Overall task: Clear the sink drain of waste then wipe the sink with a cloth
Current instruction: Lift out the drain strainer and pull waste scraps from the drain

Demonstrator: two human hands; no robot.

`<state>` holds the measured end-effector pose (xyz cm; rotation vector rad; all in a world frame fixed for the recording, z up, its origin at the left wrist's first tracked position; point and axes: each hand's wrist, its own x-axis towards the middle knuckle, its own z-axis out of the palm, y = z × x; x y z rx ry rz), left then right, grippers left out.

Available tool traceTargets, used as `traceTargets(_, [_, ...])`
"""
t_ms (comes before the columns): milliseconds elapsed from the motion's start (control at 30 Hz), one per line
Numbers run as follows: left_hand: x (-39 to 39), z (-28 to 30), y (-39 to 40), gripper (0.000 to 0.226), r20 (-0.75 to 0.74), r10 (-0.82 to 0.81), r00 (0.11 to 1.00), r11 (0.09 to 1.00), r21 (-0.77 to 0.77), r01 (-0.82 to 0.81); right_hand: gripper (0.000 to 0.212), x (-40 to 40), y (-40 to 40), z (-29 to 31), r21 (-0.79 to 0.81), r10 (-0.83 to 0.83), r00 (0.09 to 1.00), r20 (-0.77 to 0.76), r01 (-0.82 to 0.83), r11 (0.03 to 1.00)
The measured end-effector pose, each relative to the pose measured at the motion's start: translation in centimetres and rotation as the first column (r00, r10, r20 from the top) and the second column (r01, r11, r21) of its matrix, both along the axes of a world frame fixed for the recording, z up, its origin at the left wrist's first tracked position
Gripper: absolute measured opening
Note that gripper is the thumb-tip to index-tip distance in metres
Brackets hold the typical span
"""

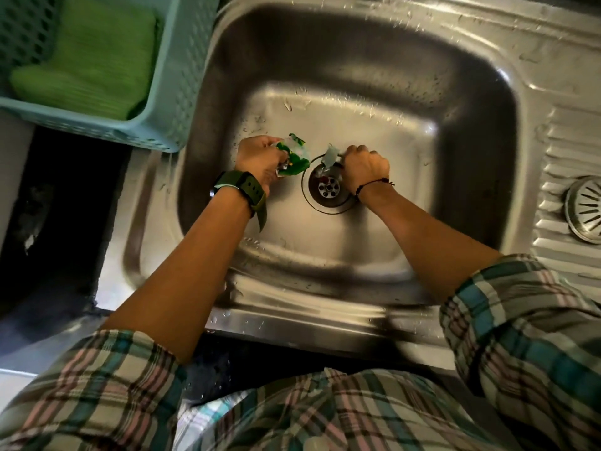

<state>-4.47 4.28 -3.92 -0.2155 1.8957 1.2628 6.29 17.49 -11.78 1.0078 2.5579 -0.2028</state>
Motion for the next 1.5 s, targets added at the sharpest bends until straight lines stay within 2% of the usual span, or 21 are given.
traceTargets(100, [0.4,-0.1,0.1,0.031,0.006,0.017,1.000,1.000,0.004,-0.017,0.025,1.0,0.5,1.3,-0.061,0.036,0.999,0.009,-0.035,0.997])
traceTargets(167, [1.0,0.1,0.4,0.028,0.005,0.005,1.000,1.000,0.004,-0.005,0.017,1.4,0.5,2.7,-0.231,-0.141,0.983,-0.116,0.111,0.967])
traceTargets(233, [1.8,0.5,0.7,0.025,0.001,-0.024,1.000,1.000,0.010,0.024,0.009,1.1,-0.1,4.5,-0.542,-0.440,0.852,-0.283,0.236,0.806])
traceTargets(267, [2.1,0.8,0.9,0.022,0.003,-0.044,0.999,0.999,0.024,0.044,0.015,0.9,-0.5,5.7,-0.672,-0.541,0.778,-0.319,0.217,0.708])
traceTargets(333, [2.7,1.2,1.2,0.020,0.030,-0.079,0.996,0.994,0.083,0.076,0.019,0.6,-1.3,7.8,-0.792,-0.579,0.738,-0.346,0.101,0.602])
traceTargets(500, [2.9,2.4,1.3,0.017,0.137,-0.091,0.986,0.975,0.215,0.060,0.010,-0.6,-2.5,9.9,-0.566,-0.365,0.813,-0.454,0.053,0.822])
traceTargets(667, [2.2,2.1,0.5,0.020,0.130,-0.140,0.982,0.961,0.257,0.103,0.016,-1.5,-2.6,8.8,-0.545,-0.363,0.840,-0.403,0.098,0.833])
traceTargets(733, [2.0,1.9,0.4,0.018,0.101,-0.123,0.987,0.966,0.242,0.096,0.028,-2.0,-2.2,8.5,-0.660,-0.436,0.841,-0.320,0.132,0.739])
traceTargets(800, [1.7,1.9,0.4,0.018,0.128,-0.087,0.988,0.967,0.250,0.053,0.032,-2.4,-1.5,8.6,-0.822,-0.518,0.840,-0.161,0.176,0.541])
traceTargets(933, [1.1,1.9,1.0,0.016,0.163,0.023,0.986,0.968,0.243,-0.063,0.008,-2.7,0.9,8.1,-0.988,-0.563,0.827,0.010,0.094,0.121])
traceTargets(967, [0.9,1.7,1.1,0.016,0.170,0.058,0.984,0.969,0.228,-0.097,0.003,-2.7,1.5,7.9,-0.997,-0.593,0.805,0.023,0.063,0.047])
traceTargets(1000, [0.8,1.5,1.1,0.015,0.174,0.082,0.981,0.971,0.208,-0.118,0.004,-2.9,1.9,7.7,-0.998,-0.629,0.777,0.019,0.048,0.030])
traceTargets(1133, [0.6,0.5,0.8,0.017,0.175,0.097,0.980,0.981,0.151,-0.124,0.013,-3.8,2.4,5.9,-0.955,-0.681,0.725,-0.102,0.120,0.272])
traceTargets(1167, [0.7,0.3,0.7,0.017,0.172,0.101,0.980,0.981,0.147,-0.127,0.014,-4.1,2.3,5.2,-0.910,-0.637,0.758,-0.141,0.154,0.385])
traceTargets(1200, [0.8,0.1,0.8,0.016,0.168,0.103,0.980,0.982,0.143,-0.127,0.013,-4.3,2.2,4.4,-0.813,-0.537,0.823,-0.189,0.175,0.555])
traceTargets(1233, [0.9,0.1,0.8,0.016,0.163,0.101,0.981,0.983,0.137,-0.124,0.014,-4.3,2.2,3.6,-0.655,-0.367,0.904,-0.219,0.142,0.742])
traceTargets(1267, [1.0,0.0,0.8,0.017,0.159,0.095,0.983,0.985,0.130,-0.116,0.019,-4.1,2.2,2.8,-0.494,-0.173,0.964,-0.203,0.052,0.868])
traceTargets(1300, [1.1,-0.1,0.8,0.019,0.161,0.088,0.983,0.986,0.123,-0.108,0.024,-3.8,2.0,2.0,-0.381,0.000,0.986,-0.166,-0.064,0.923])
traceTargets(1367, [1.2,-0.2,0.8,0.024,0.167,0.085,0.982,0.988,0.115,-0.105,0.026,-2.9,1.6,1.1,-0.266,0.190,0.972,-0.140,-0.222,0.938])
traceTargets(1433, [1.2,-0.2,0.7,0.024,0.155,0.090,0.984,0.989,0.100,-0.106,0.024,-2.1,1.6,0.7,-0.214,0.226,0.961,-0.161,-0.258,0.942])
traceTargets(1500, [1.2,-0.3,0.6,0.019,0.127,0.086,0.988,0.992,0.081,-0.097,0.020,-1.6,1.8,0.8,-0.234,0.099,0.963,-0.250,-0.159,0.959])
